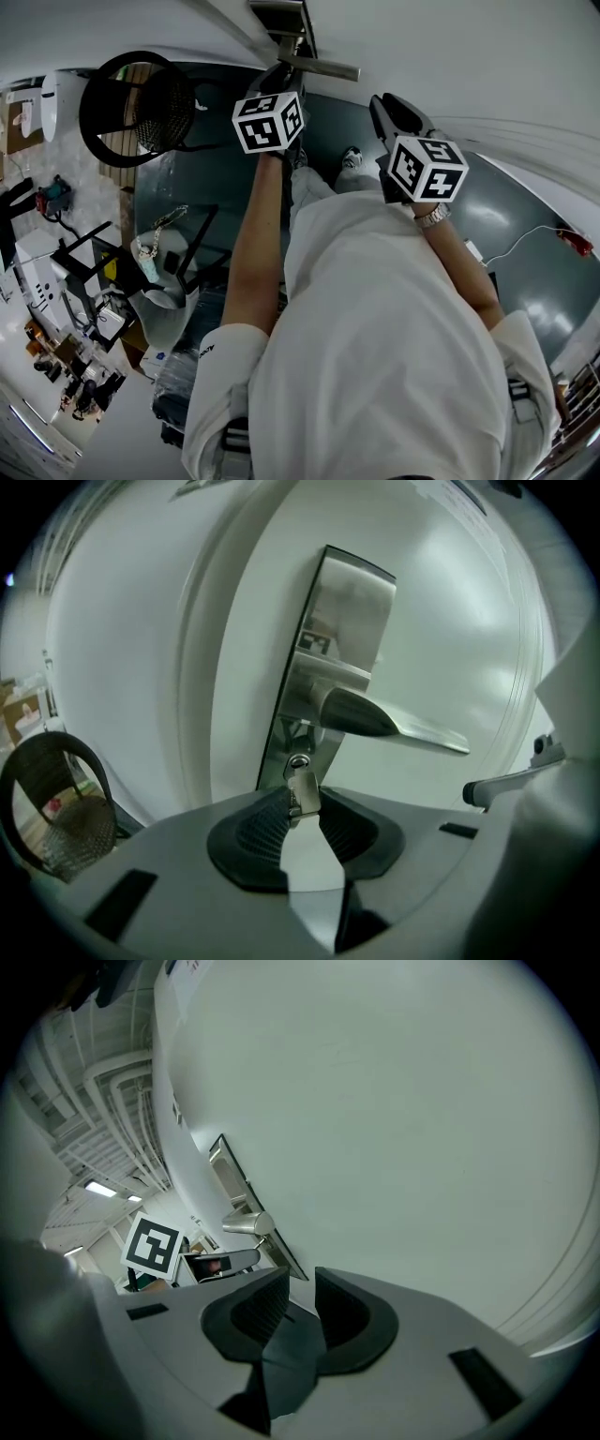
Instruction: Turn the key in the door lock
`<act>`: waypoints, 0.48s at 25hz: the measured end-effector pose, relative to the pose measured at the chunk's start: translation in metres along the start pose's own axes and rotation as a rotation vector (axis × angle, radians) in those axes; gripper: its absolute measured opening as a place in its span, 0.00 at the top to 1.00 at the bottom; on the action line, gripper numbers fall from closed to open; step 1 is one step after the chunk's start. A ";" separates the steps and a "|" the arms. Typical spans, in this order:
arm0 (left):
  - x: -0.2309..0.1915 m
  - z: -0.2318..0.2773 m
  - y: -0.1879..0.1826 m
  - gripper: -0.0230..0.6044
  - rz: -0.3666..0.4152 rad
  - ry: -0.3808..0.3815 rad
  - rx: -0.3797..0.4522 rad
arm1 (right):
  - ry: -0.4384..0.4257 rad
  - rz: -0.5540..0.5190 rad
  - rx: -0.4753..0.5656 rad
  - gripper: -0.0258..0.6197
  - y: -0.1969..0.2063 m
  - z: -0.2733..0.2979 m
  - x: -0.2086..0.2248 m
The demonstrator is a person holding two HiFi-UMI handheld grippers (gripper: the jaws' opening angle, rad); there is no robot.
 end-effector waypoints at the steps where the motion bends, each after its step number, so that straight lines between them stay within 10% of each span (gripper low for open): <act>1: -0.003 0.000 0.001 0.80 -0.044 0.033 0.005 | 0.002 0.000 0.000 0.82 0.001 0.002 -0.003; 6: -0.005 -0.002 0.005 0.81 -0.070 0.100 0.006 | 0.017 0.013 0.002 0.82 0.005 0.005 -0.016; 12: -0.016 -0.003 0.007 0.83 -0.315 0.264 0.041 | 0.048 0.026 0.003 0.82 0.007 0.007 -0.030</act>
Point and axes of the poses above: the fingertips, and each gripper's own axes: z forward along the fingers, x to its right, y out of its underside, the point moved 6 cm from there along -z, backward along the fingers, and after that the axes turned 2 degrees about -x, right-handed, at the moved point
